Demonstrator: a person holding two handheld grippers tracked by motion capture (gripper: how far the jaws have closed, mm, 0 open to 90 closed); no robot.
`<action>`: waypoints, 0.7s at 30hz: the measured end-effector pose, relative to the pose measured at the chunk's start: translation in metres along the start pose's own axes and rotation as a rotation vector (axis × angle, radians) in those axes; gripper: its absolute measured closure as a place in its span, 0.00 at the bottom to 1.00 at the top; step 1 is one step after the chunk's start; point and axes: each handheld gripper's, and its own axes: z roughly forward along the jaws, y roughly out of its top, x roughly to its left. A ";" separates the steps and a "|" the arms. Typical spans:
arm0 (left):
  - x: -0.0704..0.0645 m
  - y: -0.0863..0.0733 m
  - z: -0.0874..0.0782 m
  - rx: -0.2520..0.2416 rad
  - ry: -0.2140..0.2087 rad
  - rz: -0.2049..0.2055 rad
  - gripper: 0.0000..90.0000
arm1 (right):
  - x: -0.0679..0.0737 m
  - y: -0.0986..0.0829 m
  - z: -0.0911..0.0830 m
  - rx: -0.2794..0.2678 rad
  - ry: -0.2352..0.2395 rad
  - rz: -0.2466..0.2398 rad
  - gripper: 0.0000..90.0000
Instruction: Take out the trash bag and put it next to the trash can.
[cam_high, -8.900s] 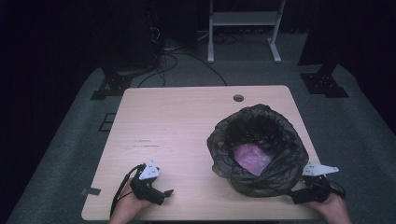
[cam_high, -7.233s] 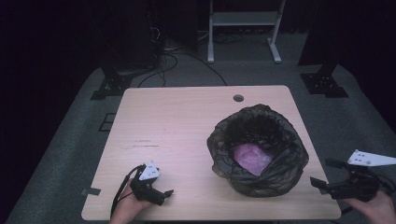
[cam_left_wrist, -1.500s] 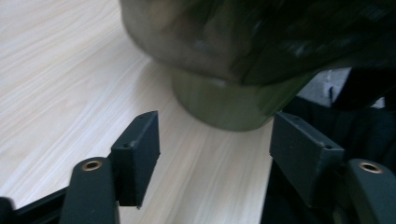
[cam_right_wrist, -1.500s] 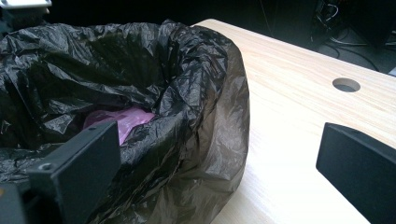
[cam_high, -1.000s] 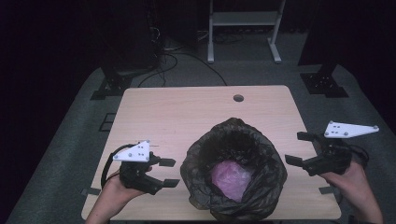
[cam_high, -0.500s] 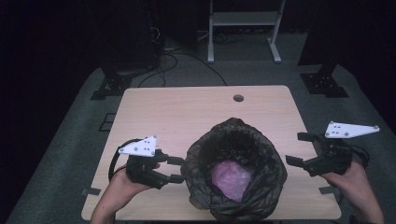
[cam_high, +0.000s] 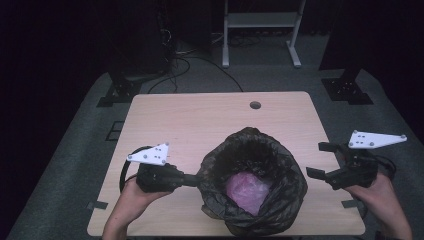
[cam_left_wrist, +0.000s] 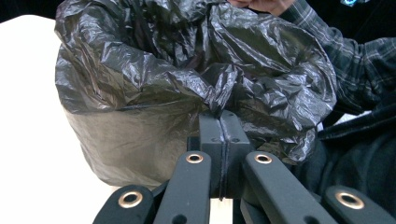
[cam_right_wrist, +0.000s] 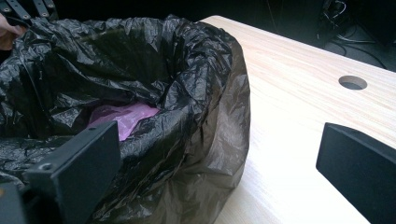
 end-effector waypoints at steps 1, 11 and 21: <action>-0.001 0.002 -0.001 0.002 0.001 0.007 1.00 | 0.000 0.000 0.000 0.000 0.001 -0.001 0.00; -0.006 0.023 -0.003 -0.038 0.009 0.051 0.99 | 0.001 0.001 -0.001 -0.004 -0.005 -0.004 0.00; -0.003 0.052 0.012 -0.055 -0.001 0.094 0.99 | 0.000 0.001 -0.004 -0.015 -0.009 -0.008 0.00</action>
